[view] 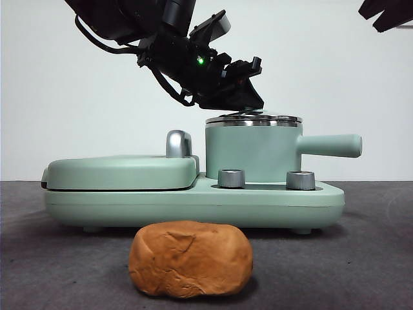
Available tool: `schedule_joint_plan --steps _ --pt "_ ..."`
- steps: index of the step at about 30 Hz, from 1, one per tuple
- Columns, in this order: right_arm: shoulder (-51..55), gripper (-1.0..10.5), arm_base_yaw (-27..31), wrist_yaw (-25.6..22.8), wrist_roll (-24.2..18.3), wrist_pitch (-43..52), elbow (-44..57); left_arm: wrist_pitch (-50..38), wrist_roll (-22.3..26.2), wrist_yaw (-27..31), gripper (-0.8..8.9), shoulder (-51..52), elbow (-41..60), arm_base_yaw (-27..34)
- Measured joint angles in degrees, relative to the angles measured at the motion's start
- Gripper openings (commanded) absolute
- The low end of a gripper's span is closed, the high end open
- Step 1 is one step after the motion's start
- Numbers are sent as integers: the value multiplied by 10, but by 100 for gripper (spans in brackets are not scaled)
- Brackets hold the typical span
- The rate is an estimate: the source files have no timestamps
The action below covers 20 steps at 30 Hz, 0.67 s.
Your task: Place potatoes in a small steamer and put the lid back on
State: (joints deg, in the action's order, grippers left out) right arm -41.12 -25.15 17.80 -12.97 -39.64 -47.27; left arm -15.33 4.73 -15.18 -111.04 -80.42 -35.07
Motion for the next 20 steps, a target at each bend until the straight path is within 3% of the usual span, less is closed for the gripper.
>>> schedule_joint_plan --steps 14,20 --pt "0 247 0 0 0 0 0 21 -1 3 10 12 -17 1" --pt "0 247 0 0 0 0 0 81 -1 3 10 69 -17 3"
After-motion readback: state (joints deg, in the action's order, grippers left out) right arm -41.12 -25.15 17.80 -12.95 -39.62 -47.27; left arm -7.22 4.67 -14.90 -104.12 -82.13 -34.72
